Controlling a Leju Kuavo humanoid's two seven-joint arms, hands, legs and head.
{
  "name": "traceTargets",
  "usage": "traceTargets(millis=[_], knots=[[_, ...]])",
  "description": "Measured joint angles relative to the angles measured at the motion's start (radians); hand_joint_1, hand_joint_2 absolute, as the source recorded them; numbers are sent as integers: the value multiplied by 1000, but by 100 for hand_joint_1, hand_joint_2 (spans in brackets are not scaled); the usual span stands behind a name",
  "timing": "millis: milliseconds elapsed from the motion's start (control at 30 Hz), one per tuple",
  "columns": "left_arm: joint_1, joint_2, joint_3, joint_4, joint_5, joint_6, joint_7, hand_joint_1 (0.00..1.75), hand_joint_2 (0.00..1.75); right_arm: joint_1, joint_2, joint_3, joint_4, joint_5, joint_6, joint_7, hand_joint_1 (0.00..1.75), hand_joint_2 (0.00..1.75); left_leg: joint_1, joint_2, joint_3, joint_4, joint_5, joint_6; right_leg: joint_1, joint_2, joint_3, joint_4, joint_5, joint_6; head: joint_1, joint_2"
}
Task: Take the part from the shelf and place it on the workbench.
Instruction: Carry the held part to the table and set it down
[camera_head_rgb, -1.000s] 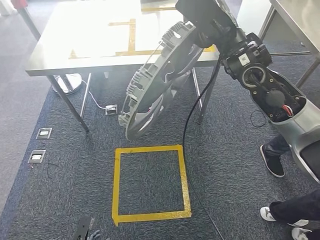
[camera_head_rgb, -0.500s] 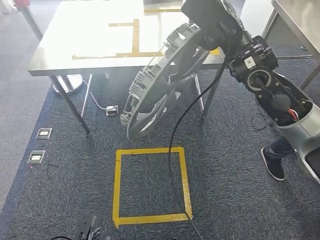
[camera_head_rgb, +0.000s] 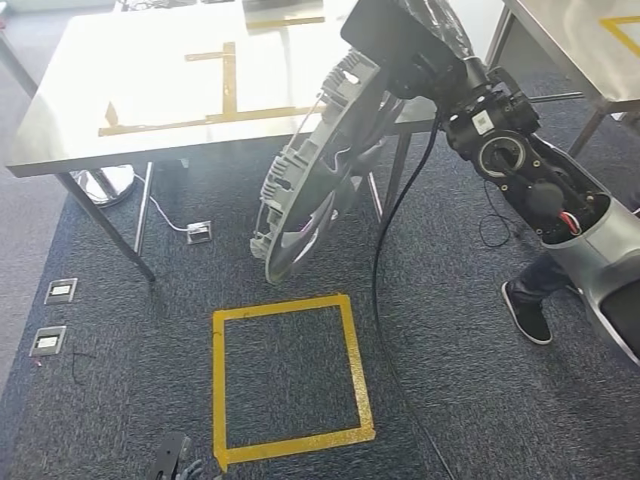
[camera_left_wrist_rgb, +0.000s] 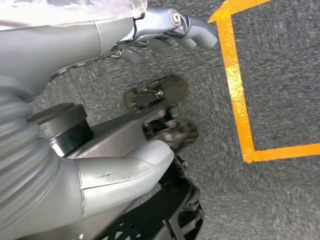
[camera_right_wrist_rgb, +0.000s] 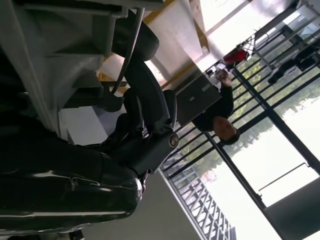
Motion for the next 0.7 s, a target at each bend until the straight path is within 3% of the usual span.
traceTargets(millis=[67,200,233,300,333,367,400,433,467,533,567,700], knots=[[0,1,0,0,1,0,-3,0,175,-2,0,1,0,6,-2,-3,175,175,-7,-4,34,-75,19,10,1,3,2,-1,-4,8,1,0],[0,0,0,0,1,0,-6,0,175,-3,2,0,0,10,-5,-5,175,175,-5,-4,51,-104,19,22,-1,1,-2,11,-22,28,4,0],[-1,0,0,0,1,1,-6,0,175,-4,2,0,-1,11,-6,-6,175,175,-2,-3,57,-112,21,26,-1,0,-18,50,-45,31,7,0],[-2,-2,0,0,2,1,-7,0,175,-4,2,0,-1,13,-11,-10,175,175,-1,-3,63,-117,20,31,-1,-2,-81,183,-106,35,15,0],[-1,-3,0,0,2,1,-7,0,175,-2,3,0,-1,13,-12,-10,175,175,-1,-3,63,-116,19,32,-2,-2,-115,246,-126,37,19,0],[0,-4,0,0,2,1,-8,0,175,-1,3,0,-1,14,-13,-10,175,175,0,-4,64,-115,17,32,-2,-2,-136,279,-128,39,24,0],[0,-6,0,0,2,1,-9,0,175,0,3,1,-2,15,-13,-9,175,175,1,-5,66,-113,14,31,-3,-3,-139,273,-110,41,27,0],[1,-6,0,0,2,1,-9,0,175,0,3,1,-3,16,-13,-8,175,175,2,-7,68,-109,10,28,-3,-4,-121,225,-73,41,31,0],[1,-7,0,0,2,1,-10,0,175,-1,3,1,-4,17,-13,-6,175,175,4,-8,71,-104,5,25,-4,-6,-91,151,-30,42,35,0],[1,-7,0,0,2,1,-12,0,175,-5,3,1,-7,18,-13,-4,175,175,2,-9,71,-92,-5,16,-3,-8,-36,31,17,40,39,0],[1,-7,0,0,2,1,-12,0,175,-6,4,2,-8,19,-12,-3,175,175,1,-9,70,-88,-8,12,-1,-7,-24,5,21,37,39,0],[1,-7,0,0,2,1,-15,0,175,-8,11,4,-11,22,-8,4,175,175,-1,-8,64,-78,-18,-4,-2,-3,-17,-4,16,14,26,0]])
